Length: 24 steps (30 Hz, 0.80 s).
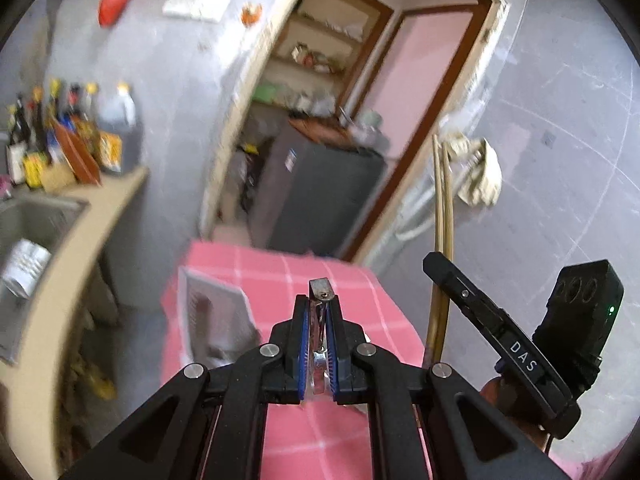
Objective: Organize utensils
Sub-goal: 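Carry the chopstick and peeler up toward the white holder with both tools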
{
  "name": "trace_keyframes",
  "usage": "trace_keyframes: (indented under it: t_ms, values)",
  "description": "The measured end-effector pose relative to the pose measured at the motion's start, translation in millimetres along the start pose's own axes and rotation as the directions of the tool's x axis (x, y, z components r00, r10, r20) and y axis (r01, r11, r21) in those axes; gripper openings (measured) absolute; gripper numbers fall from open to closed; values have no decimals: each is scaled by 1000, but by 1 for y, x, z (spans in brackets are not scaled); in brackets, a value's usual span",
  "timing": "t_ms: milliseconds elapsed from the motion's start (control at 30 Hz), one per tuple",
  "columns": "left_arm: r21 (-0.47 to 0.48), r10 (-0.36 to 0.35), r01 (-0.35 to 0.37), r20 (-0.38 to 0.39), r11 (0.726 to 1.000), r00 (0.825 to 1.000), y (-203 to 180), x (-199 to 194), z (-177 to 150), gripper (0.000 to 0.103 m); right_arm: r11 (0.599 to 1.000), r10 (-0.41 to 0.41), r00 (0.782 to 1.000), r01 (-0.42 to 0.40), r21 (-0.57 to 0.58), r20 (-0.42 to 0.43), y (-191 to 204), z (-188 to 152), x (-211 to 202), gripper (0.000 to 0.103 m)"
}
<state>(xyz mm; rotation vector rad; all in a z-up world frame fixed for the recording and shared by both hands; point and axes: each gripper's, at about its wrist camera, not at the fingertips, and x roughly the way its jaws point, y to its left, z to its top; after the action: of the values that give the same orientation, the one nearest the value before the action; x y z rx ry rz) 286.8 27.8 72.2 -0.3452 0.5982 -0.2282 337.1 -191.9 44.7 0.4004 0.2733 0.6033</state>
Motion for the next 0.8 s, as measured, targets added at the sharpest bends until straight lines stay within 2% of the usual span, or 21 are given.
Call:
trace_keyframes:
  t_ms: [133,300,500,800]
  values:
    - [24,78,-80,56,997,995,11,-8,25,8,994,82,994,-86,60,71,8,0,30,6]
    - [47,146,-149,58,988,988,26,4,33,8,981,137,986,-148,124,92,11,-24,66,6]
    - [91,216,-220,51,971,975,37,16,25,8,986,139,986,-146,79,92,14,-58,94,6]
    - [60,216,-217,11,974,976,51,31,14,8,995,101,994,-101,-4,41,7,-87,106,6]
